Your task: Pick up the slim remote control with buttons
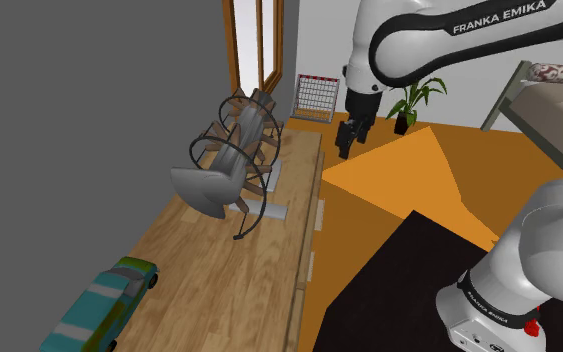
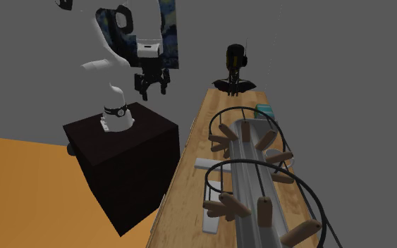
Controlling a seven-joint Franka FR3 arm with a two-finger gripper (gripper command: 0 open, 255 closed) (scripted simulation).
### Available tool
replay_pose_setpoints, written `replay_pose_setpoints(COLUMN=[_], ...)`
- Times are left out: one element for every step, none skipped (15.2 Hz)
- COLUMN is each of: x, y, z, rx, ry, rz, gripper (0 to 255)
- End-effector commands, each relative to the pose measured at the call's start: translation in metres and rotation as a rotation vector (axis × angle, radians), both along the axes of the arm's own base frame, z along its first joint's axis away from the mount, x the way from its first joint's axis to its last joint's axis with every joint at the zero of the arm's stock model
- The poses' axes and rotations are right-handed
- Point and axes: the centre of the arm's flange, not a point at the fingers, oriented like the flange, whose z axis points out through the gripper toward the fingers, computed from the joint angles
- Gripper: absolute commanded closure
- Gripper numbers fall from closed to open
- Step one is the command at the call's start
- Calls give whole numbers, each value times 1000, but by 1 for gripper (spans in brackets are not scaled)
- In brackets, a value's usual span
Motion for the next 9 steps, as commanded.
replay_pose_setpoints(x=[18,26,33,41,49,57,64,72,80], y=[6,10,13,16,20,24,27,31,35], z=[-21,-31,-41,-51,-60,-70,-80,-90,-100], rx=[3,4,5,6,7,9,10,11,12], ry=[-3,-4,-5,-6,-7,-7,-8,-9,-10], rz=[23,35,46,58,69,80,92,103,115], gripper=[0,0,0,0,0,0,0,0,0])
